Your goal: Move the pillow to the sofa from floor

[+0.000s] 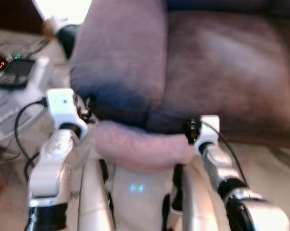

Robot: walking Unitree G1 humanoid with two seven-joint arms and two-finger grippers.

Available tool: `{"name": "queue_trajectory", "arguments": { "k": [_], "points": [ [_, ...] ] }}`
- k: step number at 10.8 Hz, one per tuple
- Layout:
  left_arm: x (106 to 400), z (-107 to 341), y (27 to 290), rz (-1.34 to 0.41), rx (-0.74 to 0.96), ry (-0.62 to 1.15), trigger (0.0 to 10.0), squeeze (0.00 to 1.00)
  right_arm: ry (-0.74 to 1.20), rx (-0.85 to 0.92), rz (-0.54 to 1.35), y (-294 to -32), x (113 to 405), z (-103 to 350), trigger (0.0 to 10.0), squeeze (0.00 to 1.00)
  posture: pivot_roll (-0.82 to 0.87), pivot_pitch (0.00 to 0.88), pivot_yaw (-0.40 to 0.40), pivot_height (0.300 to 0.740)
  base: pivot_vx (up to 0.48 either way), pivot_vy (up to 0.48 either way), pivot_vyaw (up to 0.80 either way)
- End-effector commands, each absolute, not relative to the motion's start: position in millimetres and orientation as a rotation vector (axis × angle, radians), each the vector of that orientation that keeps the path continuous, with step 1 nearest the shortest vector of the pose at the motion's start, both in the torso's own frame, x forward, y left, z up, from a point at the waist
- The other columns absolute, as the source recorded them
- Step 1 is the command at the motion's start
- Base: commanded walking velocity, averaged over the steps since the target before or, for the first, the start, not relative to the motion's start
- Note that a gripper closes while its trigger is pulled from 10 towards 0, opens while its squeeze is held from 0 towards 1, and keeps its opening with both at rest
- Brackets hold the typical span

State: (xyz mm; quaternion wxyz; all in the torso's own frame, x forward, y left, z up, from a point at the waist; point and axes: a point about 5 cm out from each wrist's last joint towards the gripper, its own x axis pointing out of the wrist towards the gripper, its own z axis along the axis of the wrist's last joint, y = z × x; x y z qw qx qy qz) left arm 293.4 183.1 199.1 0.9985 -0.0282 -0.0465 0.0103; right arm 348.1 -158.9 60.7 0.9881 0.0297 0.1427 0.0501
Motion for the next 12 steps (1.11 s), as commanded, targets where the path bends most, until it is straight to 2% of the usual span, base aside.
{"name": "queue_trajectory", "arguments": {
  "k": [1,7,8,9,12],
  "points": [
    [291,197,182,0.020,-0.050,-0.088,10.0,0.00,0.344,0.066,0.090,-161,336,43,10.0,0.00,0.19,0.333,-0.034,0.526,0.000,0.000,0.00],
    [290,197,182,0.014,-0.057,-0.086,10.0,0.00,0.394,0.064,0.070,-162,327,32,10.0,0.00,0.19,0.340,-0.031,0.526,0.000,0.000,0.00],
    [290,197,182,0.014,-0.057,-0.087,10.0,0.00,0.394,0.062,0.053,-165,328,33,10.0,0.60,0.19,0.340,-0.031,0.526,0.000,0.000,0.00],
    [290,198,182,0.014,-0.057,-0.091,10.0,0.00,0.368,0.064,0.024,-169,332,38,10.0,1.00,0.19,0.338,-0.032,0.526,0.000,0.000,0.00],
    [290,198,182,0.008,-0.061,-0.094,10.0,0.00,0.341,0.071,-0.013,-172,332,41,10.0,1.00,0.19,0.339,-0.031,0.526,0.000,0.000,0.00]
  ]
}}
